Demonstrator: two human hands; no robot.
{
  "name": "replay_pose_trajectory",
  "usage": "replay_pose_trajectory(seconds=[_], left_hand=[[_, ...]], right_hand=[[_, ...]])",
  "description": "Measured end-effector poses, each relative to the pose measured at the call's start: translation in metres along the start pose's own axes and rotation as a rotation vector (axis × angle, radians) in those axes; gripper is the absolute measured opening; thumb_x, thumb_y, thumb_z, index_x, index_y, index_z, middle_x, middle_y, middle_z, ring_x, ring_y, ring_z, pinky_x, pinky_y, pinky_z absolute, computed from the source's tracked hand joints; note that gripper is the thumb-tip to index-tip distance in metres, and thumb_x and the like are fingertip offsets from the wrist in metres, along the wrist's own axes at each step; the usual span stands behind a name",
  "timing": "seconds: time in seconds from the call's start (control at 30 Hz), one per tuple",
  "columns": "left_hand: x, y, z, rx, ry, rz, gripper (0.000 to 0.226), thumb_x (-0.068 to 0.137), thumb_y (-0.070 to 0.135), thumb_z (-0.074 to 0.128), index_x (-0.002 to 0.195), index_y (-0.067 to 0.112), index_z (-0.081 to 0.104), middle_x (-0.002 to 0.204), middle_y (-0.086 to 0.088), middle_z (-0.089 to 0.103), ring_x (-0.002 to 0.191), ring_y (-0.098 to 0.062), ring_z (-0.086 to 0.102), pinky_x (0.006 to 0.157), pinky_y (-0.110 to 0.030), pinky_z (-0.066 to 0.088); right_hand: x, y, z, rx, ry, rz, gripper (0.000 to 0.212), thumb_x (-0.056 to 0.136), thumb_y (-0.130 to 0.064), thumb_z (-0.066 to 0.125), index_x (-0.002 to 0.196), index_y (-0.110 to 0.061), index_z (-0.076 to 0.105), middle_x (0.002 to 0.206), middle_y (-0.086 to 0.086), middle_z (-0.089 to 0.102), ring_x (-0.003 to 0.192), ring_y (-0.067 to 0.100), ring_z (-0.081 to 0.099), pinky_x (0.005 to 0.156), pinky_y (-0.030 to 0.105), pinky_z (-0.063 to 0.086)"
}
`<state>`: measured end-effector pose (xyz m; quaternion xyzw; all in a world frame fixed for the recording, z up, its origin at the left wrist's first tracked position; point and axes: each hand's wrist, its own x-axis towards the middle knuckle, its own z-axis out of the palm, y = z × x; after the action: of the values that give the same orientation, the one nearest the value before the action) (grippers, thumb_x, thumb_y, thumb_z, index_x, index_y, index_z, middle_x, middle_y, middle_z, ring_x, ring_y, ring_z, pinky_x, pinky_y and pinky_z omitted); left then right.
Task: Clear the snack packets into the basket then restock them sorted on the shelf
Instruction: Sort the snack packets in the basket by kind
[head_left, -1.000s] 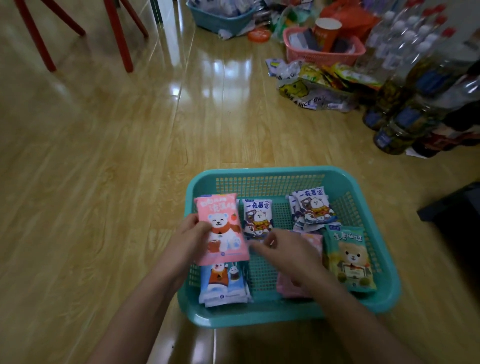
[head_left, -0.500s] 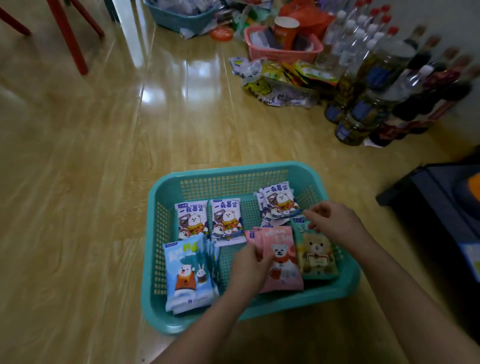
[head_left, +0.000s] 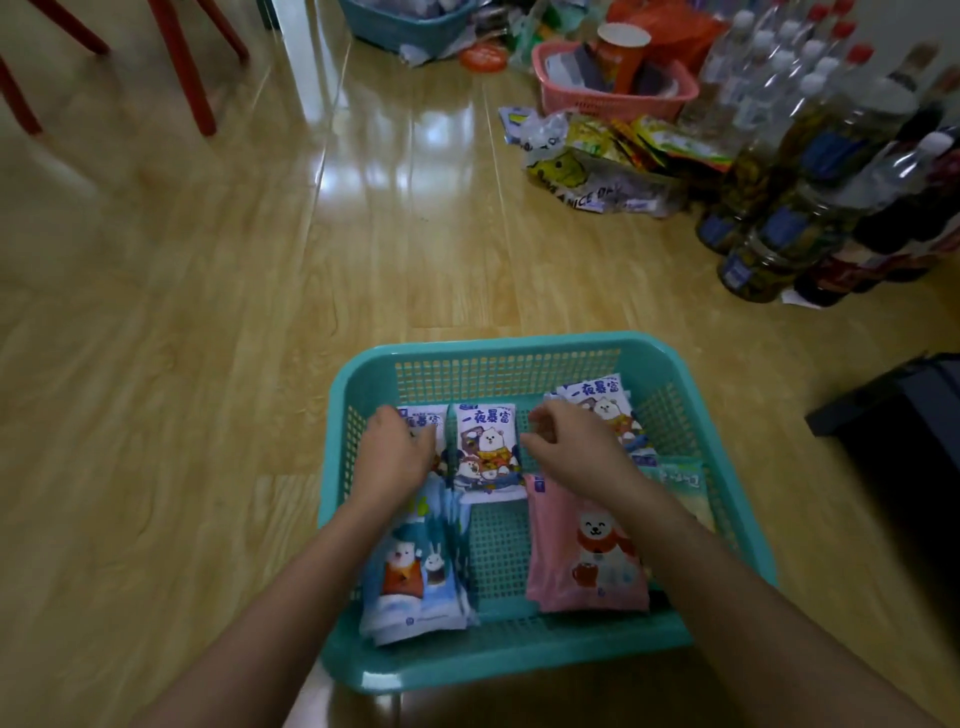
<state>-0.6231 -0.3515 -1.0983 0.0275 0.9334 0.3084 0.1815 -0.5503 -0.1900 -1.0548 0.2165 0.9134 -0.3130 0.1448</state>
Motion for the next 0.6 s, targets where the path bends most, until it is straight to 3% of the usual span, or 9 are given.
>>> replay_pose_trajectory(seconds=[0.1, 0.17, 0.2, 0.27, 0.33, 0.4, 0.5, 0.6], left_hand=[[0.017, -0.011, 0.006, 0.079, -0.233, -0.112, 0.059, 0.090, 0.030, 0.056, 0.126, -0.008, 0.029, 0.128, -0.024, 0.050, 0.115, -0.037, 0.052, 0.090, -0.039, 0.044], [0.022, -0.014, 0.013, 0.115, -0.261, -0.141, 0.072, 0.085, 0.032, 0.063, 0.130, -0.008, 0.024, 0.133, -0.025, 0.046, 0.120, -0.037, 0.049, 0.095, -0.039, 0.043], [0.025, -0.014, 0.015, 0.141, -0.238, -0.138, 0.074, 0.084, 0.032, 0.065, 0.131, -0.007, 0.024, 0.134, -0.025, 0.044, 0.121, -0.037, 0.048, 0.097, -0.039, 0.042], [0.027, -0.011, 0.018, 0.182, -0.178, -0.123, 0.073, 0.081, 0.030, 0.068, 0.129, -0.006, 0.026, 0.132, -0.026, 0.044, 0.119, -0.038, 0.048, 0.095, -0.038, 0.041], [0.030, -0.010, 0.021, 0.197, -0.158, -0.116, 0.074, 0.077, 0.029, 0.072, 0.126, -0.006, 0.029, 0.130, -0.026, 0.047, 0.118, -0.037, 0.050, 0.094, -0.037, 0.042], [0.032, -0.011, 0.024, 0.223, -0.167, -0.132, 0.080, 0.073, 0.030, 0.076, 0.126, -0.007, 0.029, 0.129, -0.025, 0.048, 0.118, -0.036, 0.050, 0.094, -0.037, 0.043], [0.036, -0.009, 0.024, 0.245, -0.194, -0.161, 0.079, 0.070, 0.031, 0.079, 0.123, -0.007, 0.036, 0.124, -0.021, 0.052, 0.115, -0.033, 0.053, 0.090, -0.035, 0.045], [0.036, -0.006, 0.019, 0.160, -0.215, -0.183, 0.047, 0.071, 0.026, 0.079, 0.098, 0.003, 0.048, 0.102, -0.012, 0.059, 0.101, -0.028, 0.060, 0.076, -0.031, 0.046]], right_hand=[[0.022, -0.017, 0.018, -0.129, -0.176, 0.031, 0.040, 0.094, -0.028, 0.048, 0.124, -0.002, 0.046, 0.093, 0.012, 0.054, 0.082, 0.024, 0.054, 0.078, 0.038, 0.048], [0.035, -0.022, 0.030, -0.177, -0.206, 0.096, 0.046, 0.094, -0.028, 0.048, 0.128, 0.002, 0.041, 0.083, 0.010, 0.049, 0.071, 0.023, 0.052, 0.057, 0.035, 0.043], [0.041, -0.023, 0.037, -0.189, -0.208, 0.134, 0.053, 0.093, -0.030, 0.050, 0.132, 0.003, 0.036, 0.086, 0.011, 0.048, 0.073, 0.023, 0.053, 0.054, 0.032, 0.040], [0.052, -0.022, 0.049, -0.213, -0.221, 0.189, 0.072, 0.092, -0.037, 0.053, 0.141, 0.005, 0.021, 0.123, 0.022, 0.045, 0.105, 0.032, 0.054, 0.076, 0.037, 0.048], [0.057, -0.020, 0.060, -0.217, -0.214, 0.227, 0.088, 0.088, -0.041, 0.057, 0.145, 0.004, 0.008, 0.148, 0.023, 0.022, 0.128, 0.036, 0.041, 0.097, 0.041, 0.043], [0.058, -0.019, 0.065, -0.213, -0.181, 0.264, 0.096, 0.085, -0.042, 0.063, 0.145, 0.004, 0.004, 0.151, 0.022, 0.017, 0.131, 0.036, 0.038, 0.099, 0.042, 0.042], [0.060, -0.016, 0.068, -0.234, -0.160, 0.287, 0.098, 0.079, -0.041, 0.069, 0.144, 0.003, 0.009, 0.146, 0.022, 0.027, 0.128, 0.035, 0.042, 0.095, 0.042, 0.045], [0.063, -0.015, 0.065, -0.263, -0.162, 0.275, 0.087, 0.078, -0.040, 0.071, 0.139, 0.000, 0.023, 0.139, 0.019, 0.037, 0.124, 0.033, 0.046, 0.092, 0.041, 0.046]])
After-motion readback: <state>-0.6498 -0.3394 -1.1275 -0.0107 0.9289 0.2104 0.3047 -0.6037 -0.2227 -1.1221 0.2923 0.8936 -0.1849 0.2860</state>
